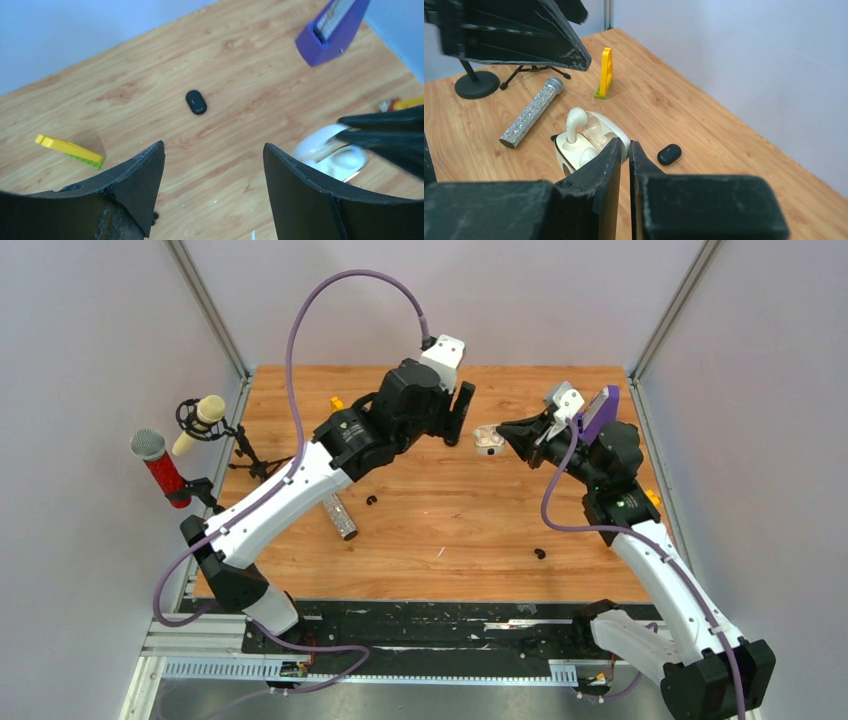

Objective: Insert the wireless bluetooth earbuds into the charging case
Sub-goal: Place the earbud in the charging case, then adjust the earbud with the charging case.

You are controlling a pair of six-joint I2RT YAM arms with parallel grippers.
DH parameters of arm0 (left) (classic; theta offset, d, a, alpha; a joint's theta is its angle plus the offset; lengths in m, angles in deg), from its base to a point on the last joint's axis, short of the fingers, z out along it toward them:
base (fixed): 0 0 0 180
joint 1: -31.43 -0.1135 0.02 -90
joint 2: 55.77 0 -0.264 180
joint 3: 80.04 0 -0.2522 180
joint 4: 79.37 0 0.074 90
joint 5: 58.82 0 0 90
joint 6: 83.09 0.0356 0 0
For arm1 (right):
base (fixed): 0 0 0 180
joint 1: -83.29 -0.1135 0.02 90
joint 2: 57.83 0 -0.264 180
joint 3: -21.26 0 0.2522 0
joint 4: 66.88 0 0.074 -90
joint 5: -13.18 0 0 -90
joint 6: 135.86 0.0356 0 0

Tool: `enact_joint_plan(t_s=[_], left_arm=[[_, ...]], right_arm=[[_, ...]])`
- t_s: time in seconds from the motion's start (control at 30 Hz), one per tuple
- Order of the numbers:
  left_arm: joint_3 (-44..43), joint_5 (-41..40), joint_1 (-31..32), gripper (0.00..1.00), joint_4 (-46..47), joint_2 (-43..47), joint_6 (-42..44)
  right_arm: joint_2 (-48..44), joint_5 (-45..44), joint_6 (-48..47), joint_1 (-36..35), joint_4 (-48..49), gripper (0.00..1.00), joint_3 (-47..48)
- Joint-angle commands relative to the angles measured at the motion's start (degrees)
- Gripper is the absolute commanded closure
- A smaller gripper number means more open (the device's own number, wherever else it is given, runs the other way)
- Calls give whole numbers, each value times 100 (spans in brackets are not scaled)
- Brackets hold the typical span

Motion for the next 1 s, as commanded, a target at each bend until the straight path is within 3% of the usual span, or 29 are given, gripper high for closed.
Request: enact_joint_plan(t_s=[0.0,0.17,0.27,0.4,0.73,0.97], left_arm=[[577,1938,-611,21,483,615,1091],[756,2672,-779,26,410,1064,1249],[777,3554,-794,26,315,1113,1322],[978,4143,-797,25,374,1004,1287],[1318,3652,-796,21,580,866,1385],[1317,3582,-790,30,632,769,1349]], right_arm=[[-291,405,-857,24,-2,100,-43],[-321,386,-1071,22,-1,100,-162],[-278,450,-1063,25,9,100,-163],[-290,487,-1055,30,10,100,-172],[-312,569,-959,32,-29,100,-137],[-304,644,-905,31,-42,100,-129]])
